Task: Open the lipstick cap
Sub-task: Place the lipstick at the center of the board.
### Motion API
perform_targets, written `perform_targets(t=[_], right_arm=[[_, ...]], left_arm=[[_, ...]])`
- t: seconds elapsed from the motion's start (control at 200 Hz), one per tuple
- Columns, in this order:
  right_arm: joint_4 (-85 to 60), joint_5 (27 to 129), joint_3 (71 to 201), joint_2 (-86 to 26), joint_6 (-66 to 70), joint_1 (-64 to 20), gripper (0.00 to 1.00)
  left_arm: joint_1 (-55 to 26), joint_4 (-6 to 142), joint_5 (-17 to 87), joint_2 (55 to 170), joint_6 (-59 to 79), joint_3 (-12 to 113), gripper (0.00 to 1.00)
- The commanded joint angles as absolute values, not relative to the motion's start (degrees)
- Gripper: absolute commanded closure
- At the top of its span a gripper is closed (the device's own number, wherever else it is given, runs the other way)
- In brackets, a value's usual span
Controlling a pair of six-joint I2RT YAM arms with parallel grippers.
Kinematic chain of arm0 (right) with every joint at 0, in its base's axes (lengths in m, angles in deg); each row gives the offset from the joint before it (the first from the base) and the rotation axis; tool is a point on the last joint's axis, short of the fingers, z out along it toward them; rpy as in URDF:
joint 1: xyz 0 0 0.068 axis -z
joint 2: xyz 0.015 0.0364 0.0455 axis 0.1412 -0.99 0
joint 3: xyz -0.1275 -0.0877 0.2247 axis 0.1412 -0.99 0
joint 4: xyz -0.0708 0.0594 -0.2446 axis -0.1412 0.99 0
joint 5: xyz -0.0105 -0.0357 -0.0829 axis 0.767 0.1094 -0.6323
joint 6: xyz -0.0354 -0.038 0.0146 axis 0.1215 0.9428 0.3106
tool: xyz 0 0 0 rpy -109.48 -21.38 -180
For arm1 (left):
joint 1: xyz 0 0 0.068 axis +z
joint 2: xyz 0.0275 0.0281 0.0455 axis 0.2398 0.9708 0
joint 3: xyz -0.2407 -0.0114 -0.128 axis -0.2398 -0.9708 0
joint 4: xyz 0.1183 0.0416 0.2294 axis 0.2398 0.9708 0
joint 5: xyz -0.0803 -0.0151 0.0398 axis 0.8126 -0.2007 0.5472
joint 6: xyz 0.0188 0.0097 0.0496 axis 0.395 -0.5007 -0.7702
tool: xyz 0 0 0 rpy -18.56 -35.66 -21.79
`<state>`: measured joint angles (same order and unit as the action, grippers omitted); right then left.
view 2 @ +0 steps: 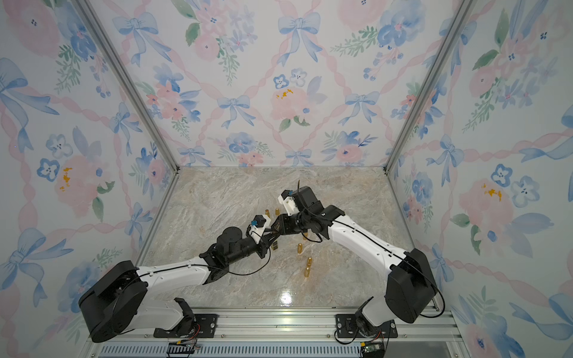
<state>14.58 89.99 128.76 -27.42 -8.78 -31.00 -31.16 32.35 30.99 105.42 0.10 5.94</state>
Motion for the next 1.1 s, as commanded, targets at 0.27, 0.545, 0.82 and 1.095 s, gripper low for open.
perform_targets(t=[0.27,0.545,0.82,1.095], right_arm=[[15.74,89.42,129.58,-27.72,-8.40,-31.58,0.80],[17.73,88.37,131.58,-27.25,-8.01,-31.56,0.84],[19.25,87.03,134.47,-28.47,-7.51,-29.15,0.85],[20.30,79.97,137.17,-32.10,-3.91,-24.84,0.85]], left_arm=[[-31.48,31.77,28.08,104.84,-0.53,6.64,1.00],[-31.48,31.78,25.70,104.85,-0.12,6.78,0.93],[-31.49,31.90,24.38,104.19,0.12,6.22,0.49],[-31.40,32.35,21.23,102.49,0.82,5.28,0.14]])
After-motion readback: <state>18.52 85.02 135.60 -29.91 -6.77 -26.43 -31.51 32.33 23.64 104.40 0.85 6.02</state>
